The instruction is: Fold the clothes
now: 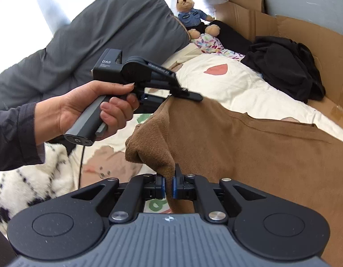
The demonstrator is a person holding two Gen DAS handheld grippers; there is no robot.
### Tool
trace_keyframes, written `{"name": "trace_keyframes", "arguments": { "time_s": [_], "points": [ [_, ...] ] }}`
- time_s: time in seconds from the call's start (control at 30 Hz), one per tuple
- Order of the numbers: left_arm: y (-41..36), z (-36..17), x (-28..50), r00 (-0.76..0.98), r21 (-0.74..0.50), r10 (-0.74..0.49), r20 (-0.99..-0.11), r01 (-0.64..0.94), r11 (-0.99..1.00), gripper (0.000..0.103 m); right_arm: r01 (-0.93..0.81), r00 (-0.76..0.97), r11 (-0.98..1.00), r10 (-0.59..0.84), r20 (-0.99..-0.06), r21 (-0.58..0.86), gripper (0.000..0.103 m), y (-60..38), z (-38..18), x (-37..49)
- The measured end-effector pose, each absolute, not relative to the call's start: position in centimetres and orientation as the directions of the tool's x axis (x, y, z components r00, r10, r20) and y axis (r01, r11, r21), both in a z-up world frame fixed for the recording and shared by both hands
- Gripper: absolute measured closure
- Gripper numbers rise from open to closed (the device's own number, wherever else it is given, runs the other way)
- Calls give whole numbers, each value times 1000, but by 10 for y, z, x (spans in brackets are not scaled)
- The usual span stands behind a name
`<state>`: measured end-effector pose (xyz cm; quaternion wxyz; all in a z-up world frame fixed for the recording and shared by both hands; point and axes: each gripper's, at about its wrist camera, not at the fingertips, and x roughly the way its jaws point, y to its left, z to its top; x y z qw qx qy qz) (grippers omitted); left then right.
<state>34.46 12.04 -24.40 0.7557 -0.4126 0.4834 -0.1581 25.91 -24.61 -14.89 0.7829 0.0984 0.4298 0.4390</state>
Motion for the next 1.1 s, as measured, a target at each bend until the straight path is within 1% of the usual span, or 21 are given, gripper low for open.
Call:
{"name": "trace_keyframes", "arguments": {
  "time_s": [0.23, 0.37, 0.8, 1.1],
  "points": [
    [86, -220, 359, 453, -736, -626, -634, -104, 669, 95, -554, 291, 593, 796, -531, 585, 97, -272, -149, 266],
    [62, -210, 364, 424, -705, -618, -662, -74, 705, 95, -513, 318, 586, 808, -495, 627, 97, -296, -160, 261],
    [-24, -215, 370, 362, -673, -632, -685, 17, 739, 95, -402, 371, 638, 769, -520, 657, 97, -364, -194, 249],
    [-76, -219, 374, 327, -600, -600, -730, 113, 792, 95, -320, 399, 653, 750, -527, 687, 97, -395, -220, 244]
  ]
}}
